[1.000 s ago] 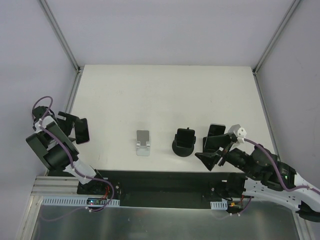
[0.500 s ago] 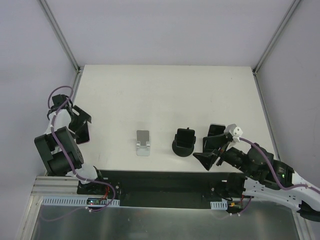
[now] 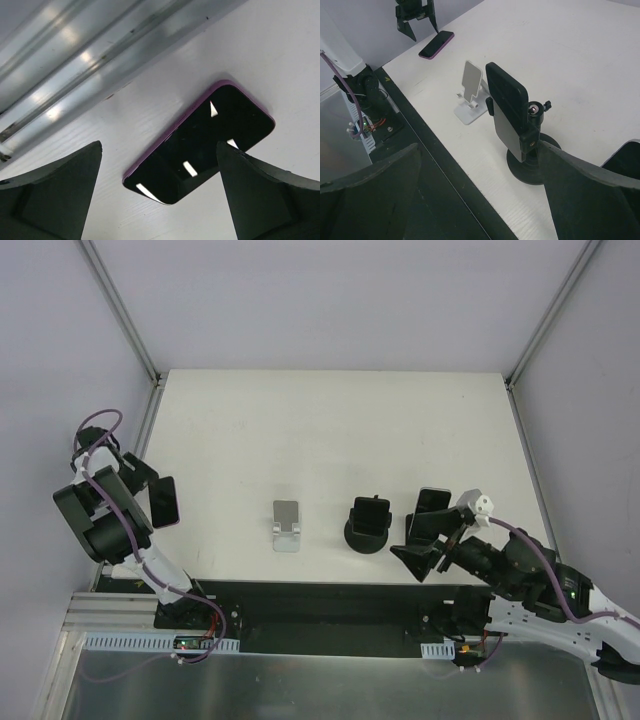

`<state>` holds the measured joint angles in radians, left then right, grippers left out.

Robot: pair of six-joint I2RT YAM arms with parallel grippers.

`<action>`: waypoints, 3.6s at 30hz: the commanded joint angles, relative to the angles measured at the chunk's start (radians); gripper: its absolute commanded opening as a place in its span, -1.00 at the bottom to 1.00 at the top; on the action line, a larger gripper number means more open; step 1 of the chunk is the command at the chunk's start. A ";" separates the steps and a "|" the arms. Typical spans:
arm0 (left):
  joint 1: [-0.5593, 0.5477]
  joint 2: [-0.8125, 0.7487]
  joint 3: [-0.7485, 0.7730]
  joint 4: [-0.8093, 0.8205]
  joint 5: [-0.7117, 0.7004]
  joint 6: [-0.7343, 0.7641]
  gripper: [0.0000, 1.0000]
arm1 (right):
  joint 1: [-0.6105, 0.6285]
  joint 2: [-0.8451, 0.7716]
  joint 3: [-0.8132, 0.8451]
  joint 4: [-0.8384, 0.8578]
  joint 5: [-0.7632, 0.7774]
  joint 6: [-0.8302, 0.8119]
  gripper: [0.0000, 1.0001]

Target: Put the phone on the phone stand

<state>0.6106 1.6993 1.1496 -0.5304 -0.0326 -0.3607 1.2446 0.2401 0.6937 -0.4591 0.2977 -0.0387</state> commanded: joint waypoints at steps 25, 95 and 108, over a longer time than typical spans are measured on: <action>-0.244 0.019 -0.033 0.000 0.030 0.022 0.99 | -0.002 -0.010 0.055 0.000 0.003 -0.020 0.99; -0.403 0.191 0.185 -0.155 0.029 0.006 0.76 | -0.001 0.039 0.041 0.036 0.011 -0.006 0.99; -0.402 0.223 0.160 -0.166 0.008 0.023 0.65 | -0.002 0.047 0.046 0.033 0.014 0.003 1.00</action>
<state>0.2043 1.9362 1.3277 -0.6685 -0.0124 -0.3504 1.2449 0.2817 0.7071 -0.4549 0.3012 -0.0418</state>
